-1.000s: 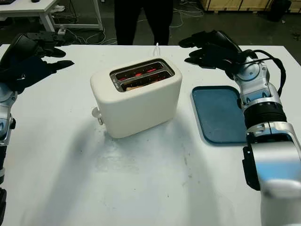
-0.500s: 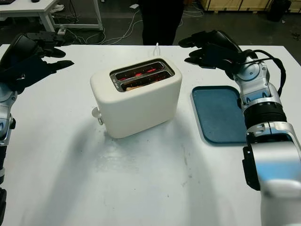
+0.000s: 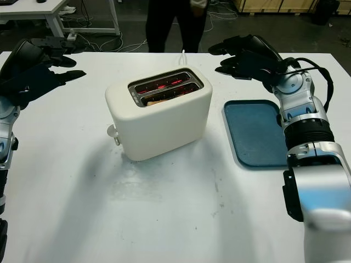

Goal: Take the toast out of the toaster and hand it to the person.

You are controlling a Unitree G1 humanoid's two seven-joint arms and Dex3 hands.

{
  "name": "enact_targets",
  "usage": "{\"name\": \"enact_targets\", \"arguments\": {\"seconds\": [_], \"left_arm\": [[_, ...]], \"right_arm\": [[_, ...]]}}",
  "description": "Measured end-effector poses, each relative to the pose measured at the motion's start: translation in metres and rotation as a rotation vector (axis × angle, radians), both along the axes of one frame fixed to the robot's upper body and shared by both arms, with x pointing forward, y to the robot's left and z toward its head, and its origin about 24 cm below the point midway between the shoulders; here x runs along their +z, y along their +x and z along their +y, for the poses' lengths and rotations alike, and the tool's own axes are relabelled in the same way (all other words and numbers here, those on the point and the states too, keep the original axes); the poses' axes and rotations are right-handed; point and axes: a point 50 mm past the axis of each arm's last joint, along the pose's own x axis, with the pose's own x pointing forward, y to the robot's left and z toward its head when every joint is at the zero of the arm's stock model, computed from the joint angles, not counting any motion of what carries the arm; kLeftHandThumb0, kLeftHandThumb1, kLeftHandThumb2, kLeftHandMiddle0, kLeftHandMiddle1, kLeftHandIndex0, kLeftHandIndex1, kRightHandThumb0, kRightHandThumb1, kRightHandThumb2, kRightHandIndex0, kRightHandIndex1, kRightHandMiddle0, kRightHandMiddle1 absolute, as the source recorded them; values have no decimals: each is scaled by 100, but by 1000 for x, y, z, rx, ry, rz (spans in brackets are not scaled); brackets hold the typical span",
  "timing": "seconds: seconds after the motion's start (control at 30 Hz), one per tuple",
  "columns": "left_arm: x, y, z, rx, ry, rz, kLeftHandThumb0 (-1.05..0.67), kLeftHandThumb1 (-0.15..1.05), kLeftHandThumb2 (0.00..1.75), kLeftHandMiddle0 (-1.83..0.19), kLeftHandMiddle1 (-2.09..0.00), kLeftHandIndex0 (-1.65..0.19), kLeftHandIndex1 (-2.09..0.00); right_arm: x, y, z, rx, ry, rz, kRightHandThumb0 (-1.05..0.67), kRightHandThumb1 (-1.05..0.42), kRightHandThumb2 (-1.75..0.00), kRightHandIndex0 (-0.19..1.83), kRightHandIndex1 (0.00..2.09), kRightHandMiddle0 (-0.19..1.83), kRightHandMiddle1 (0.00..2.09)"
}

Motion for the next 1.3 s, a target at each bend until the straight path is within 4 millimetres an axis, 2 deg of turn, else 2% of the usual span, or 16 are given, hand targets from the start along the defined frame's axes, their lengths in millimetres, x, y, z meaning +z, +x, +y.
{"name": "enact_targets", "arguments": {"seconds": [1.3], "left_arm": [[1, 0, 0, 1, -5, 2, -42, 92, 8, -56, -49, -71, 0]], "right_arm": [[1, 0, -1, 3, 15, 10, -31, -92, -14, 73, 0, 69, 0]]}}
